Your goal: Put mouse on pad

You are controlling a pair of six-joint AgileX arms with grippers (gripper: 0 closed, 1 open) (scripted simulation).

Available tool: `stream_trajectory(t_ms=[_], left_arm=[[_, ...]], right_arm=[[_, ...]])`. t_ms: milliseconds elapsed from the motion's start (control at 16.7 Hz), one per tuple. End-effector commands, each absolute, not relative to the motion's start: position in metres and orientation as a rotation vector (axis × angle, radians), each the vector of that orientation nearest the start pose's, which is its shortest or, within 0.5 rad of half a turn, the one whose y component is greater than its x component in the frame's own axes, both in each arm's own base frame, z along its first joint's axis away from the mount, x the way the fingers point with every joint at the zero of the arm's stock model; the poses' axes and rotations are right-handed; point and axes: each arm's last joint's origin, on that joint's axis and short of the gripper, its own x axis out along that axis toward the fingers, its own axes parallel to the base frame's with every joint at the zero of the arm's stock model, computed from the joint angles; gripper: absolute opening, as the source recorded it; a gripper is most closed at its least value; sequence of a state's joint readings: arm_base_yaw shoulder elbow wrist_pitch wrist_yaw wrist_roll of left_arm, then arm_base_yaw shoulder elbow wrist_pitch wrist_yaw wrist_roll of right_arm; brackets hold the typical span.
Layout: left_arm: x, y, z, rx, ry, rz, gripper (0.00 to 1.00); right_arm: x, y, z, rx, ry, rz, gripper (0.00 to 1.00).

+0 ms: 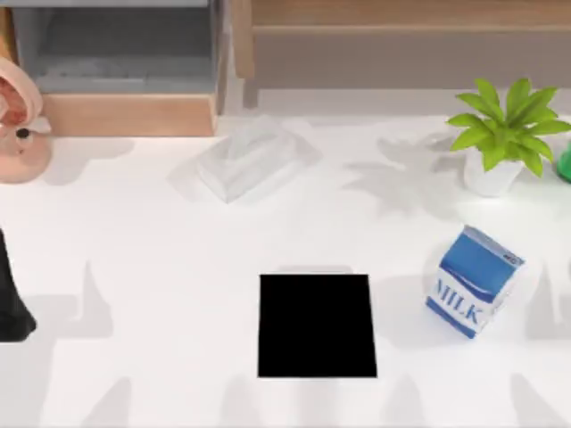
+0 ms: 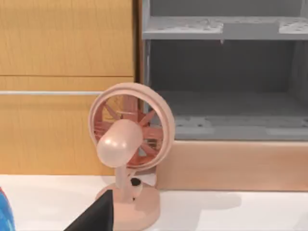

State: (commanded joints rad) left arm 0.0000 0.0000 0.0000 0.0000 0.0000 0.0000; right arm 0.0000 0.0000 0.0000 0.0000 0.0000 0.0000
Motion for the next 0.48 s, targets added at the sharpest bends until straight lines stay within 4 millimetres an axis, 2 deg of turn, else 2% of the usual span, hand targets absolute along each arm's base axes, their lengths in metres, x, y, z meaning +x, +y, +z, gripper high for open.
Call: stream_trajectory(t_ms=[240, 480], left_arm=[[0.106, -0.001, 0.16, 0.0, 0.0, 0.0, 1.0], [0.106, -0.001, 0.16, 0.0, 0.0, 0.0, 1.0]], right_arm=[[0.106, -0.001, 0.166, -0.01, 0.025, 0.002, 1.0], [0.112, -0.002, 0.196, -0.058, 0.179, 0.002, 1.0]])
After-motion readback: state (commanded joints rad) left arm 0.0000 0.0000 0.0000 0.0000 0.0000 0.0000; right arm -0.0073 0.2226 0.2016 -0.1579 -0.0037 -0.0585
